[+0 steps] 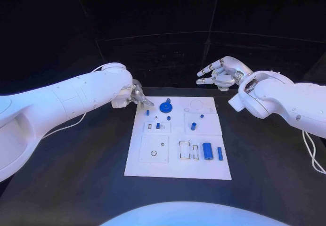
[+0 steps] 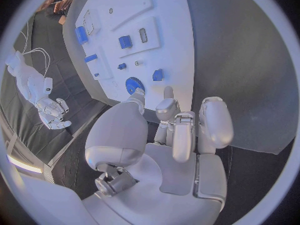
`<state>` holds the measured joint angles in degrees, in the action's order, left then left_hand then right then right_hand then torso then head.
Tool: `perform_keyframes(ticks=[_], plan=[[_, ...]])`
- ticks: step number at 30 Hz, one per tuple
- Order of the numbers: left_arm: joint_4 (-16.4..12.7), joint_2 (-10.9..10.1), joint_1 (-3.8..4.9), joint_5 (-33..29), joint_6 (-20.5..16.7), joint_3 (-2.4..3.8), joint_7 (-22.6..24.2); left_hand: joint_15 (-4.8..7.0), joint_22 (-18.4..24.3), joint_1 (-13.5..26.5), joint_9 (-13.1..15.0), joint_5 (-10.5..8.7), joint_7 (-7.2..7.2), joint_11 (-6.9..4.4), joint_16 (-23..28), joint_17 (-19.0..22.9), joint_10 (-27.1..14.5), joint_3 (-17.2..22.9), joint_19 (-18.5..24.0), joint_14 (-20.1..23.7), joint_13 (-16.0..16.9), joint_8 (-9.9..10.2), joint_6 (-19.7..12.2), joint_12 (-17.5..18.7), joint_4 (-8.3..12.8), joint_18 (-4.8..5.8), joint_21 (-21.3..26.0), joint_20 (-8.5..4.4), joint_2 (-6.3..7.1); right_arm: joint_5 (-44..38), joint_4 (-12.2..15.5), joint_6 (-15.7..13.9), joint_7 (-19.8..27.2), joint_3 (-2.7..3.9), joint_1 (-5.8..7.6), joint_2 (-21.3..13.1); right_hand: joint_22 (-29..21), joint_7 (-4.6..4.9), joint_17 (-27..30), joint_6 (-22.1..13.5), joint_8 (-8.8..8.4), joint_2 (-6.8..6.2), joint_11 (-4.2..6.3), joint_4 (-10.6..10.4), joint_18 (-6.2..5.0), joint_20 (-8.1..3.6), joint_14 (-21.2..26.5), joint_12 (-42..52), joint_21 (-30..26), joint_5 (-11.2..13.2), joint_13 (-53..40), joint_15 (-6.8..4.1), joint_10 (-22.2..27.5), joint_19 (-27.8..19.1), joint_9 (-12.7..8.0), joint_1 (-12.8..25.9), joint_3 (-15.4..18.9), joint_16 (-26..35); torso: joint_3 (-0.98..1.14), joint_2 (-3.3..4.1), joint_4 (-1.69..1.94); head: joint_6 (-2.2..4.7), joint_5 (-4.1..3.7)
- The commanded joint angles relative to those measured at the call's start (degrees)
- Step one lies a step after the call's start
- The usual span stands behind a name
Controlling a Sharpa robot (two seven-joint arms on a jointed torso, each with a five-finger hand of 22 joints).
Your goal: Assemble the parts on the task board
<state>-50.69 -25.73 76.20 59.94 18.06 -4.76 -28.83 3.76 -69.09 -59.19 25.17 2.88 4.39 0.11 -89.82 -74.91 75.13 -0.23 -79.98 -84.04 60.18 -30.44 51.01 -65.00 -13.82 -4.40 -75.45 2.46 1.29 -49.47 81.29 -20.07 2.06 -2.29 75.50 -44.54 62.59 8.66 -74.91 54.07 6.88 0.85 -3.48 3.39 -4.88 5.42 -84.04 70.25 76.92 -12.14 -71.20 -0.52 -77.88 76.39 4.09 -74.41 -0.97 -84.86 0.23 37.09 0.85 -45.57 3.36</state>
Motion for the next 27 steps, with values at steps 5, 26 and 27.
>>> perform_keyframes(ticks=[5, 26, 27], plan=[[1.46, 1.22, -0.44, 0.79, 1.85, 0.0, 1.47, -0.2, -0.2, -0.46, -0.21, -0.17, -0.08, -0.08, -0.18, -15.09, 0.24, -0.59, -0.23, -5.96, 0.14, 0.12, 0.72, -0.49, 0.02, -0.27, -0.33, 0.26, -0.42, -0.09, -0.09, 0.42, 0.53, 0.04, 0.1, 0.29, -0.12, 0.0, -2.41, 0.36, 0.2, 0.39, -0.07, 0.02, -0.75, -0.04, -3.27, -0.21, -0.33, -0.39, 0.09, -0.26, 0.37, -0.51, -0.06, 0.42, 0.3, 0.29, 0.03, -0.02, 0.07, -0.12, -0.04], [3.94, 2.79, -1.22, 0.8, 3.08, -0.05, 1.36, -0.02, -0.56, -3.74, -1.02, -0.16, -0.31, -0.29, -0.18, -15.09, 0.35, -1.63, -0.37, -5.96, 0.17, 0.11, 1.73, -0.68, 0.96, -0.22, -0.46, 0.09, -1.95, -0.09, -0.26, 0.51, 0.59, 0.04, 0.1, 0.59, -0.14, 0.0, -2.44, 0.34, 0.19, 0.47, -0.07, 0.01, -0.76, -0.05, -3.28, -0.23, -0.35, -0.43, 0.12, -0.27, 0.39, -0.52, -0.07, 0.39, 0.31, 0.28, 0.02, -0.06, 0.07, -0.3, 0.02], [4.01, 2.82, -1.25, 0.8, 2.91, -0.05, 1.39, -0.02, -0.57, -4.0, -1.08, -0.16, -0.31, -0.29, -0.18, -15.09, 0.36, -1.67, -0.38, -5.96, 0.18, 0.12, 1.76, -0.7, 1.07, -0.21, -0.47, 0.08, -2.07, -0.09, -0.26, 0.52, 0.59, 0.04, 0.1, 0.6, -0.14, 0.0, -2.44, 0.34, 0.19, 0.47, -0.07, 0.01, -0.76, -0.05, -3.28, -0.23, -0.35, -0.43, 0.12, -0.27, 0.39, -0.52, -0.07, 0.39, 0.31, 0.28, 0.02, -0.06, 0.07, -0.28, 0.0]])
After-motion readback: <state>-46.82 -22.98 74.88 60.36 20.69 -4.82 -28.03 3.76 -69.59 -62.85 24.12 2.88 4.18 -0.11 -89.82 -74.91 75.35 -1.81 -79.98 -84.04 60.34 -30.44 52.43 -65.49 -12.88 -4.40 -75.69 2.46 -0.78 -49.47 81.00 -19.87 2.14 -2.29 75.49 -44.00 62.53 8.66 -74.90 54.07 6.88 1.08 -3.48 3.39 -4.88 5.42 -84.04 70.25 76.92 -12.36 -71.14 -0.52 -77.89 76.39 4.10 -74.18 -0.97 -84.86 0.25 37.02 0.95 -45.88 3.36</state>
